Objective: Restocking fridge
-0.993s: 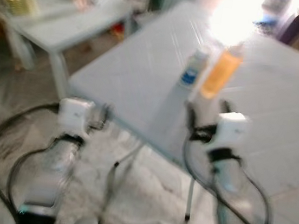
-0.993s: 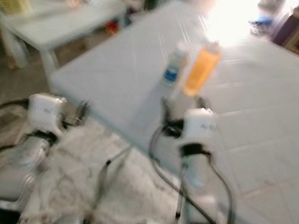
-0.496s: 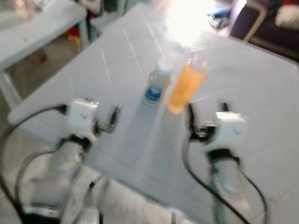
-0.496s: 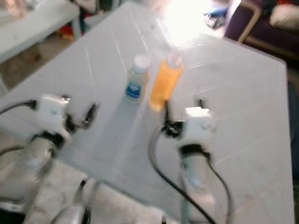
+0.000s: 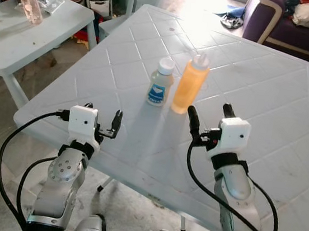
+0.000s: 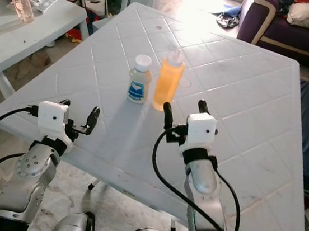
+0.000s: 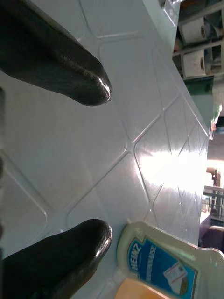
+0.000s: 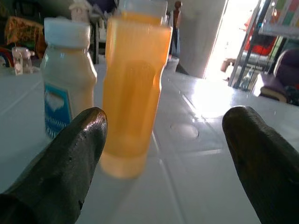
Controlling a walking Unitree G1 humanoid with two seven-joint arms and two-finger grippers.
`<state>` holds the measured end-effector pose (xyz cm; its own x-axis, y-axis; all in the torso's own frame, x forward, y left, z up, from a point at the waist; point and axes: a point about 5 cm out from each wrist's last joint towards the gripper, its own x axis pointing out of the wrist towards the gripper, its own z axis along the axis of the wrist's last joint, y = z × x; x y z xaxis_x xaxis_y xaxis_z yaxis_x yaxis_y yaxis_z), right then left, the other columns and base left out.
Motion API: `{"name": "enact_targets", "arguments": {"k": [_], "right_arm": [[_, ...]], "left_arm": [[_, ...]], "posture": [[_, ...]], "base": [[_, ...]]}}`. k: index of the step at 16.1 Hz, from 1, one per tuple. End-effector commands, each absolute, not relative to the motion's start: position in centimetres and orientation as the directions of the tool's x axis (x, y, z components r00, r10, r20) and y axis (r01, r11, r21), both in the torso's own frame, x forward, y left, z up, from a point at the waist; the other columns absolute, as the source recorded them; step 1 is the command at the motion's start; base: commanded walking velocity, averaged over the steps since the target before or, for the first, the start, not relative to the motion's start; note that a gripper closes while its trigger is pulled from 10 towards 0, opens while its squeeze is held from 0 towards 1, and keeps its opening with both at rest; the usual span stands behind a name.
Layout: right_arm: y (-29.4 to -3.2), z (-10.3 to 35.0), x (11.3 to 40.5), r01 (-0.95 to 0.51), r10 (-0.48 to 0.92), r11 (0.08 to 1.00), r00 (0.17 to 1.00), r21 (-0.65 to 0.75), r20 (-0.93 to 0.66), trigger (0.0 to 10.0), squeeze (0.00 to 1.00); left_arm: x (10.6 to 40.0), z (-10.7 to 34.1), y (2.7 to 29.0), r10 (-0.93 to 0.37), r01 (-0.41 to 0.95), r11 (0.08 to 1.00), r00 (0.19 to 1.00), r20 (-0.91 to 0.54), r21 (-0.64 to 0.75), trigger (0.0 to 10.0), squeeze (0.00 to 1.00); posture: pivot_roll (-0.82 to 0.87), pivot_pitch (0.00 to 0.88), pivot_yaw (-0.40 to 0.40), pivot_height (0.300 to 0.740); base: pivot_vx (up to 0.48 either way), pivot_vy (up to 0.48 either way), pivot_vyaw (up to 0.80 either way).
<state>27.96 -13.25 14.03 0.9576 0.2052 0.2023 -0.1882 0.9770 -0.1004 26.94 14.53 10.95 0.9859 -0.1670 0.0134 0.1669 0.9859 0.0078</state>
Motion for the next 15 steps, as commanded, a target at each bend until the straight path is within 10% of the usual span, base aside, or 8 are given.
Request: {"name": "enact_targets", "arguments": {"k": [1, 15], "right_arm": [[-13.8, 14.8, 28.5, -0.179, 0.198, 0.979, 0.952, -0.103, 0.234, 10.0, 0.0], [-12.2, 18.2, 32.4, -0.296, 0.329, 0.944, 0.886, -0.147, 0.328, 10.0, 0.0]], "left_arm": [[26.9, 11.1, 14.4, -0.174, 0.174, 0.985, 0.985, 0.014, 0.011, 10.0, 0.0], [26.4, 11.5, 15.2, -0.153, 0.153, 0.988, 0.988, 0.006, 0.039, 10.0, 0.0]], "posture": [[0.05, 0.127, -0.057, 0.74], [0.1, 0.156, -0.051, 0.74]], "base": [[0.0, 0.0, 0.0], [0.0, 0.0, 0.0]]}}
